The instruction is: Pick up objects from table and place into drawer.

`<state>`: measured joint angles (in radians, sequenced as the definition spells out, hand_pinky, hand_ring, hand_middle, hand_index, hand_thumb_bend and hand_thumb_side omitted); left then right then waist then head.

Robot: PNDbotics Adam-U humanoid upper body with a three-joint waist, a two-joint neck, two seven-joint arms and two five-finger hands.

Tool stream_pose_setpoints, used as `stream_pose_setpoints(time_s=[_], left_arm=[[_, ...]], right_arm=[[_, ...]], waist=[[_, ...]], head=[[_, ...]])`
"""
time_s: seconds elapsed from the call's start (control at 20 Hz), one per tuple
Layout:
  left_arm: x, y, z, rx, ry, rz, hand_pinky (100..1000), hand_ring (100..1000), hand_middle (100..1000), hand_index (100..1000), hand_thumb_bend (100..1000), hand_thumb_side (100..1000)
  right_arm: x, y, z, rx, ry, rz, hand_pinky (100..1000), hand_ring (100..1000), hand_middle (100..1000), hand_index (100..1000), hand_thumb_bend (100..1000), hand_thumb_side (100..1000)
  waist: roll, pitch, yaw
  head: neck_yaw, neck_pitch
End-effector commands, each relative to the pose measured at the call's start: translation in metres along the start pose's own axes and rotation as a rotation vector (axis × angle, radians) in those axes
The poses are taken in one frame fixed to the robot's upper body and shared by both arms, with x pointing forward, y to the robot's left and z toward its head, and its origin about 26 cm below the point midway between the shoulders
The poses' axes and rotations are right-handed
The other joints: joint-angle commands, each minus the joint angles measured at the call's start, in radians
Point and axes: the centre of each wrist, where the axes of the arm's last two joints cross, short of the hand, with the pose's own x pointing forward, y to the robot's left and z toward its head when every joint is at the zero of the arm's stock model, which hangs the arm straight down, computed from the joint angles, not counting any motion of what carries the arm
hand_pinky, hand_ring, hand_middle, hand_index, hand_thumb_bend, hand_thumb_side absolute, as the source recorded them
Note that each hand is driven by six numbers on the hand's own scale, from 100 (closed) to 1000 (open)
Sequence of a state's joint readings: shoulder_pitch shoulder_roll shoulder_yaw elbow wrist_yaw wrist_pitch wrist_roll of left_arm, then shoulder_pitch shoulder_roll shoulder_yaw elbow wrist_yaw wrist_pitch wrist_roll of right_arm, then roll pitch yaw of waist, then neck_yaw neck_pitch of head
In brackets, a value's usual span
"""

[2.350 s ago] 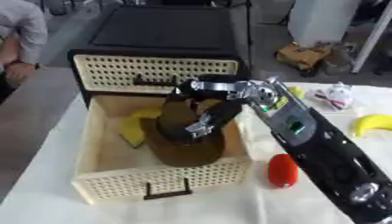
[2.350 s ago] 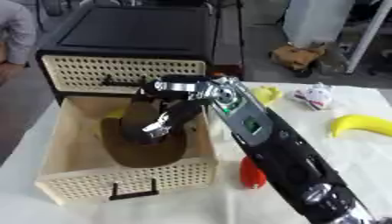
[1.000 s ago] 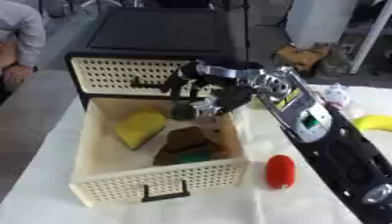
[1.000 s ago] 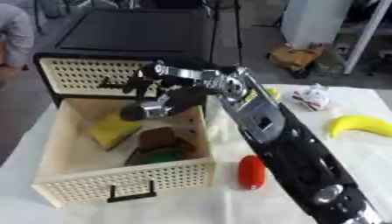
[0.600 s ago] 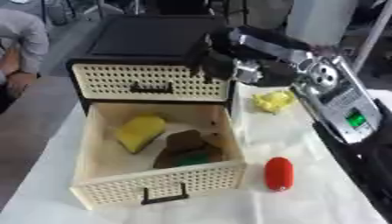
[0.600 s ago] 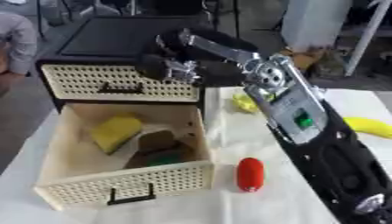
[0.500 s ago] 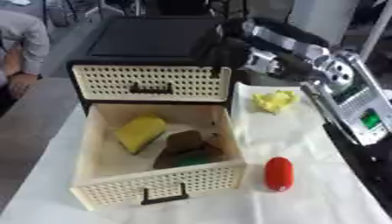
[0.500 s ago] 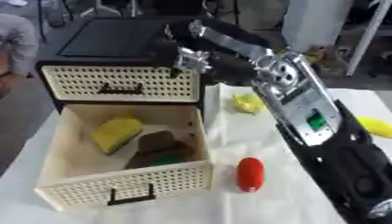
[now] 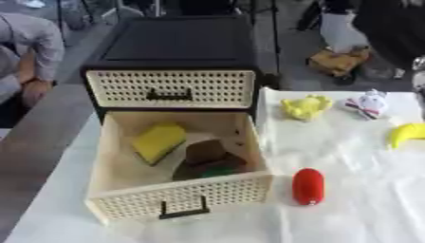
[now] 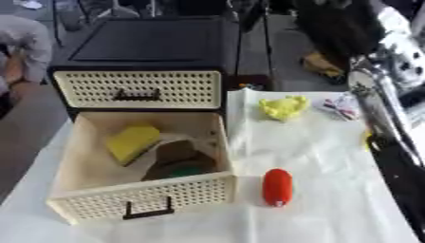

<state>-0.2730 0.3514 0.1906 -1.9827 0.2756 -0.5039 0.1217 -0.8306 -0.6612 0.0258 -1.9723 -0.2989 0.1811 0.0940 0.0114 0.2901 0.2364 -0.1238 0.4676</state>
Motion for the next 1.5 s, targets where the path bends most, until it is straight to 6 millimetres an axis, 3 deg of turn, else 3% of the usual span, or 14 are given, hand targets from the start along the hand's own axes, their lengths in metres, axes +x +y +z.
stream_pose_setpoints(time_s=[0.05,0.15,0.35,0.6,0.85,0.9,1.0,1.25,1.5], left_arm=[[0.008,0.005,-0.011,-0.094,-0.099,-0.077,204,444,469,718,100,945],[0.009,0.006,-0.013,-0.150,-0.131,-0.128,100,360,419,686,100,921],[0.012,0.010,-0.017,-0.311,-0.166,-0.240,100,115,324,626,100,863],[0.014,0.016,-0.009,-0.601,-0.149,-0.418,100,100,179,596,100,848],[0.012,0.014,0.013,-0.948,-0.085,-0.514,100,100,156,578,100,888],[0.012,0.013,0.016,-1.011,-0.075,-0.529,100,100,164,590,100,906],[0.011,0.011,0.023,-1.121,-0.057,-0.545,100,100,151,585,100,905],[0.011,0.007,0.036,-1.326,-0.006,-0.519,100,100,195,634,100,925],[0.013,0.007,0.047,-1.502,0.081,-0.454,100,100,460,795,100,950]], right_arm=[[0.015,-0.018,0.004,-0.114,-0.054,0.033,519,757,560,717,476,916],[0.015,-0.025,0.009,-0.175,-0.066,0.042,519,757,562,719,473,927],[0.013,-0.036,0.019,-0.242,-0.071,0.082,520,756,563,721,471,964],[0.014,-0.046,0.026,-0.324,-0.096,0.123,518,752,567,722,427,980],[0.015,-0.052,0.031,-0.434,-0.151,0.136,518,748,570,725,356,1000],[0.015,-0.054,0.032,-0.462,-0.166,0.138,521,747,573,727,297,1000],[0.013,-0.055,0.035,-0.518,-0.195,0.140,523,747,575,729,267,1000],[0.006,-0.052,0.040,-0.564,-0.219,0.149,525,748,576,732,275,1000],[0.003,-0.051,0.043,-0.564,-0.213,0.154,524,748,576,735,298,1000]], waist=[[0.005,-0.020,-0.003],[0.008,-0.021,-0.003],[0.015,-0.028,-0.001],[0.024,-0.033,-0.005],[0.028,-0.032,-0.013],[0.028,-0.030,-0.015],[0.029,-0.028,-0.019],[0.031,-0.023,-0.030],[0.035,-0.025,-0.037]], head=[[0.006,0.016],[0.008,0.025],[0.005,0.037],[0.004,0.049],[0.010,0.072],[0.012,0.076],[0.017,0.079],[0.031,0.074],[0.043,0.071]])
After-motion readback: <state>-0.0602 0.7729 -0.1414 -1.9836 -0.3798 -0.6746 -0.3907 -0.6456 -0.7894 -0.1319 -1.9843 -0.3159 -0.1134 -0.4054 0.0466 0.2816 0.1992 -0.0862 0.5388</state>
